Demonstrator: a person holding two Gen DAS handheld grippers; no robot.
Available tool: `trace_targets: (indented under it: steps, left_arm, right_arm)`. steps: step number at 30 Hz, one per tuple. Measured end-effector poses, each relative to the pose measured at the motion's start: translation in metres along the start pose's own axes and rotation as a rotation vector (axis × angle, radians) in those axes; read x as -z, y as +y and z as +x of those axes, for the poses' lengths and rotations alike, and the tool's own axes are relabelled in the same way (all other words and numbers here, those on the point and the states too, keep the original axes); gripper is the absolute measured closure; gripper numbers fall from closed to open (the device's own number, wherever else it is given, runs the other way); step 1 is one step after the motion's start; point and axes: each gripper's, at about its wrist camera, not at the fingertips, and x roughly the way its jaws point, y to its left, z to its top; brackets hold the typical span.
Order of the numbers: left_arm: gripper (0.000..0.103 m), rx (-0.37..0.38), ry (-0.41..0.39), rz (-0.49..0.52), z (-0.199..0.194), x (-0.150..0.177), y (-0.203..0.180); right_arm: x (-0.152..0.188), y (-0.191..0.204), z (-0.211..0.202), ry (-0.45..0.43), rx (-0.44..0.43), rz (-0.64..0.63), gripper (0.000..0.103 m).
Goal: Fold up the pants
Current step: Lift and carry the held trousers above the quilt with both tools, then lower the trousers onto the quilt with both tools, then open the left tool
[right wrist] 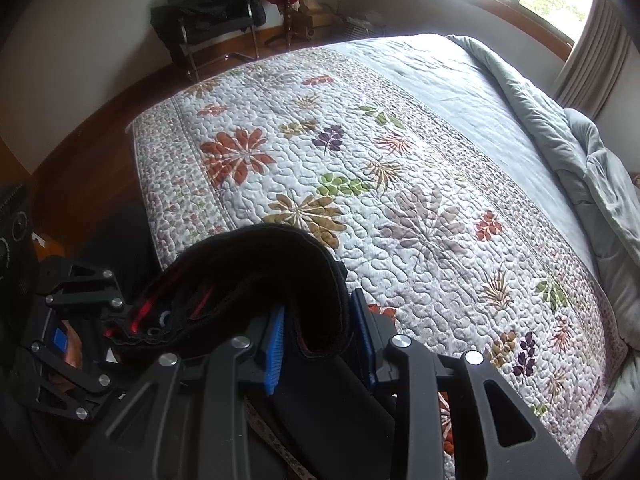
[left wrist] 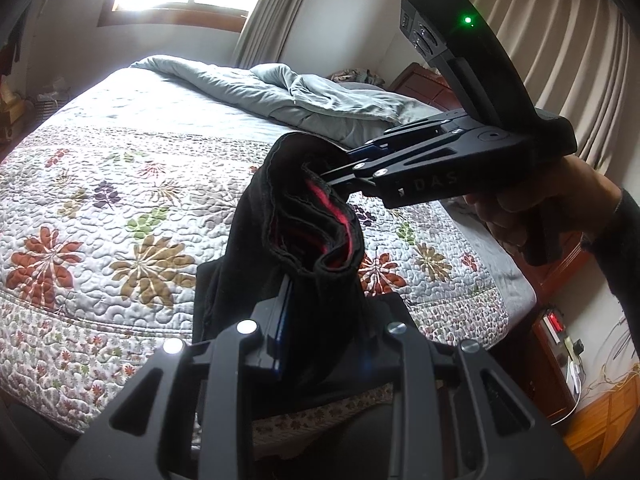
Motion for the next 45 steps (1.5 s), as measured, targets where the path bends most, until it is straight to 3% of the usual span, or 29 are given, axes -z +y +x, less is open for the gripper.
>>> trace_targets:
  steps: [22, 45]
  left_arm:
    - [0.077, 0.02, 0.113, 0.06, 0.068, 0.023, -0.035]
    - [0.075, 0.009, 0.33, 0.117, 0.18, 0.084, -0.063]
  right_arm:
    - [0.064, -0.047, 0.022, -0.017, -0.038, 0.077, 0.073]
    - [0.176, -0.108, 0.094, 0.003, -0.146, 0.257, 0.073]
